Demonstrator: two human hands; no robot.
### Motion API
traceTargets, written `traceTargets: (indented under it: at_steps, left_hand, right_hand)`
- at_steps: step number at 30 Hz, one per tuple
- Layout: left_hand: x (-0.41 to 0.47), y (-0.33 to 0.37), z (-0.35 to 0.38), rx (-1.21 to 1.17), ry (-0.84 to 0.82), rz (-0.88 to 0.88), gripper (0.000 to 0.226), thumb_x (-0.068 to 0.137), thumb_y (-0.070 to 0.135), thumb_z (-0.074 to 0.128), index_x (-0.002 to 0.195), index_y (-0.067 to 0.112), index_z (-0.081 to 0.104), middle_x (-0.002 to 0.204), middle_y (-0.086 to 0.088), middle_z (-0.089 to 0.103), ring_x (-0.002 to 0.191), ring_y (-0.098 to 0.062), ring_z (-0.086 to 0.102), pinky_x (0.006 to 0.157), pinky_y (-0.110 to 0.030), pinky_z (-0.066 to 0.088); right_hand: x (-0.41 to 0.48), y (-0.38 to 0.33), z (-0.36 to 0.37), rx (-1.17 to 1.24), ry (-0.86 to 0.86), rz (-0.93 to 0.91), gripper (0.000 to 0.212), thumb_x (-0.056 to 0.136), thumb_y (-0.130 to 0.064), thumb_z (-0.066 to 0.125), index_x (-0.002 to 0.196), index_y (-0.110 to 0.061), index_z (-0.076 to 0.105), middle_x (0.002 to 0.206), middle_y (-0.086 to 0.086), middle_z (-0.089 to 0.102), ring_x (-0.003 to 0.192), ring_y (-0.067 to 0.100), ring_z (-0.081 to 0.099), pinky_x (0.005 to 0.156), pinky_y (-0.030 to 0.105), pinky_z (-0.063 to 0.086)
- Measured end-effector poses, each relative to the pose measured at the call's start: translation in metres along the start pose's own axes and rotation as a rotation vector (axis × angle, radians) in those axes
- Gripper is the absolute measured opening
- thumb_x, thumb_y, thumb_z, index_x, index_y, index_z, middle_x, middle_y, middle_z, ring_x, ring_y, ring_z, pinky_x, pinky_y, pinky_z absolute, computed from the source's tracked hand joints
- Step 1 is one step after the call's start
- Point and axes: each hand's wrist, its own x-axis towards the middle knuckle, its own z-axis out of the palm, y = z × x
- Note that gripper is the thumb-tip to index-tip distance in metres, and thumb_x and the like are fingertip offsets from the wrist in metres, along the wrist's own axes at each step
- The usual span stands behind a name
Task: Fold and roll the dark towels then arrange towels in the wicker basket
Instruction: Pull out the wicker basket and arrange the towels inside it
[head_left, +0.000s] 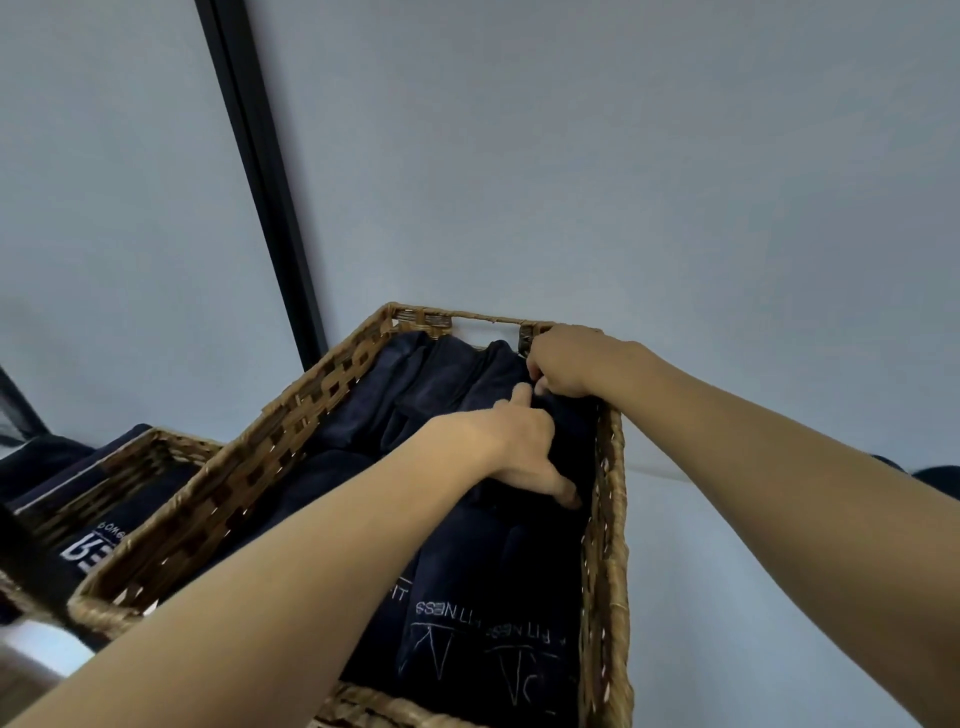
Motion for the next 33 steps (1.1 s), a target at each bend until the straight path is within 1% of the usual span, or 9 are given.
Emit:
traceTargets:
  at_steps: [5,9,14,19,21,24,27,30,33]
  left_hand:
    - [0.001,0.0,0.006,0.397,0.038,-0.022,0.101,0.072,0.073,0.064,0.147,0.013,0.034,0.148,-0.005,0.034,0.132,-0.03,0.027,0.107,-0.05,0.028]
    - [0.005,-0.009,0.013,0.436,0.037,-0.077,0.122,0.071,0.068,0.069,0.156,0.019,-0.003,0.162,-0.005,0.013,0.138,-0.034,0.036,0.107,-0.05,0.031]
    - [0.007,-0.009,0.012,0.398,0.074,-0.091,0.127,0.068,0.067,0.073,0.155,0.008,0.004,0.153,-0.006,0.034,0.133,-0.029,0.044,0.104,-0.044,0.041]
    - [-0.001,-0.005,0.017,0.445,0.088,-0.106,0.122,0.071,0.071,0.068,0.156,0.012,0.003,0.153,-0.011,0.032,0.133,-0.031,0.043,0.104,-0.044,0.039]
    - [-0.004,-0.004,0.011,0.414,0.023,-0.148,0.112,0.071,0.062,0.074,0.154,0.014,0.018,0.152,-0.01,0.035,0.13,-0.033,0.046,0.104,-0.046,0.042]
    - [-0.007,0.002,-0.016,0.445,-0.072,-0.201,0.072,0.076,0.032,0.08,0.137,0.011,0.049,0.134,-0.01,0.055,0.118,-0.031,0.056,0.097,-0.043,0.049]
    - [-0.01,0.03,-0.045,0.387,0.187,-0.116,0.018,0.083,0.009,0.066,0.101,0.014,0.064,0.098,-0.005,0.063,0.089,-0.027,0.059,0.082,-0.041,0.052]
    - [0.003,0.09,-0.059,0.143,0.43,0.041,0.021,0.088,0.003,0.051,0.105,0.012,0.058,0.102,-0.007,0.055,0.085,-0.027,0.057,0.077,-0.038,0.052]
    - [0.029,0.162,-0.046,-0.154,0.271,0.108,0.011,0.09,0.003,0.045,0.08,0.008,0.047,0.095,-0.013,0.059,0.077,-0.028,0.063,0.075,-0.038,0.056]
  right_hand:
    - [0.005,-0.012,-0.005,-0.104,-0.069,0.04,0.013,0.092,-0.013,0.058,0.104,-0.011,0.061,0.102,0.004,0.056,0.088,0.023,0.057,0.077,0.035,0.052]
    - [0.004,-0.016,-0.004,-0.146,-0.12,0.03,0.031,0.094,-0.008,0.051,0.125,-0.005,0.056,0.121,0.01,0.06,0.092,0.024,0.056,0.077,0.031,0.046]
    - [0.006,-0.025,0.0,-0.139,-0.16,0.076,0.051,0.094,-0.007,0.05,0.144,-0.005,0.04,0.141,0.014,0.048,0.12,0.032,0.053,0.096,0.039,0.048]
    - [-0.01,-0.027,0.001,0.01,-0.086,0.057,0.018,0.092,-0.011,0.054,0.107,-0.006,0.062,0.12,0.013,0.061,0.097,0.028,0.06,0.081,0.035,0.05]
    - [-0.02,-0.02,0.002,0.187,0.061,0.043,0.013,0.09,-0.013,0.053,0.093,-0.011,0.065,0.107,0.009,0.066,0.093,0.026,0.062,0.073,0.033,0.046]
    - [-0.056,-0.003,-0.006,0.503,0.365,0.029,0.025,0.092,-0.017,0.052,0.11,-0.018,0.069,0.115,0.005,0.066,0.103,0.025,0.061,0.083,0.033,0.048]
    - [-0.108,0.037,-0.006,0.685,0.55,0.158,0.031,0.095,-0.016,0.052,0.123,-0.017,0.065,0.126,0.002,0.062,0.113,0.02,0.058,0.098,0.032,0.046]
    - [-0.151,0.092,0.029,0.692,0.473,0.438,0.035,0.095,-0.017,0.052,0.129,-0.016,0.059,0.13,0.004,0.059,0.117,0.022,0.056,0.098,0.032,0.044]
    - [-0.184,0.134,0.078,0.68,0.265,0.674,0.043,0.096,-0.016,0.05,0.138,-0.013,0.048,0.136,0.009,0.053,0.12,0.027,0.052,0.092,0.03,0.042]
